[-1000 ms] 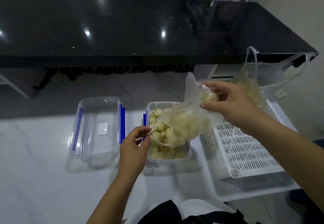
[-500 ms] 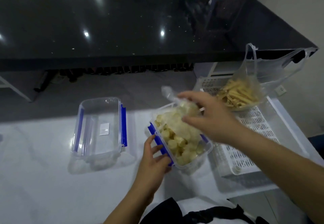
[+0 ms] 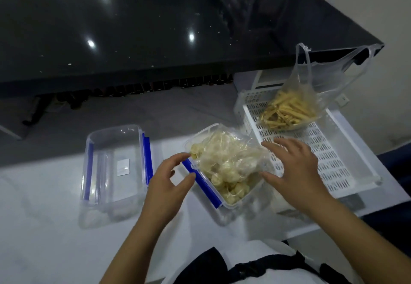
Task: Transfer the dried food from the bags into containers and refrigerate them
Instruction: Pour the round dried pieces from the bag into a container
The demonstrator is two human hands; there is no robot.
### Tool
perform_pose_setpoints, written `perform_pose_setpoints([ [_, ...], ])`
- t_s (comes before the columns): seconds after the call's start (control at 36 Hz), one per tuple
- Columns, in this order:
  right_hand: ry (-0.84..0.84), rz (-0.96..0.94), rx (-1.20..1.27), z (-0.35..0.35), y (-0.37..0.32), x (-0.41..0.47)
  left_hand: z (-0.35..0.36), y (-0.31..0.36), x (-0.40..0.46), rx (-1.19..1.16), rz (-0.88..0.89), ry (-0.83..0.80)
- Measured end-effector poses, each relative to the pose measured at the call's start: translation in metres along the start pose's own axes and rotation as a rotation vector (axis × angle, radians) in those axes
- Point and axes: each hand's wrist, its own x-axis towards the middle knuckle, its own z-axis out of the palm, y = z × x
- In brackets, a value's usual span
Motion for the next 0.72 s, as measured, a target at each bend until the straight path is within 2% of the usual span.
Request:
perform_pose_setpoints([
  [0.14, -0.035, 0.027, -0.003, 0.007, 0.013, 0.005, 0.006, 0.006, 0.026, 0.347, 0.041, -0.101],
  [0.22, 0.035, -0.023, 0.049, 0.013, 0.009, 0.008, 0.008, 0.013, 0.040, 0.370, 0.076, -0.081],
  [0.28, 0.106, -0.041, 0.124, 0.011, 0.006, 0.011, 0.003, 0.019, 0.049, 0.275, 0.083, -0.089],
  [0.36, 0.207, 0.033, 0.348, -0.003, 0.004, 0.013, -0.016, 0.037, 0.062, -0.113, 0.028, -0.059],
  [0.42, 0.277, 0.110, 0.513, -0.012, 0.002, 0.011, -0.028, 0.049, 0.072, -0.293, 0.024, -0.030],
  [0.64, 0.338, 0.171, 0.868, -0.027, -0.011, -0.004, -0.031, 0.083, 0.088, -0.622, -0.013, -0.108],
  [0.72, 0.318, 0.228, 0.907, -0.029, -0.016, -0.006, -0.029, 0.084, 0.092, -0.667, 0.016, -0.148],
])
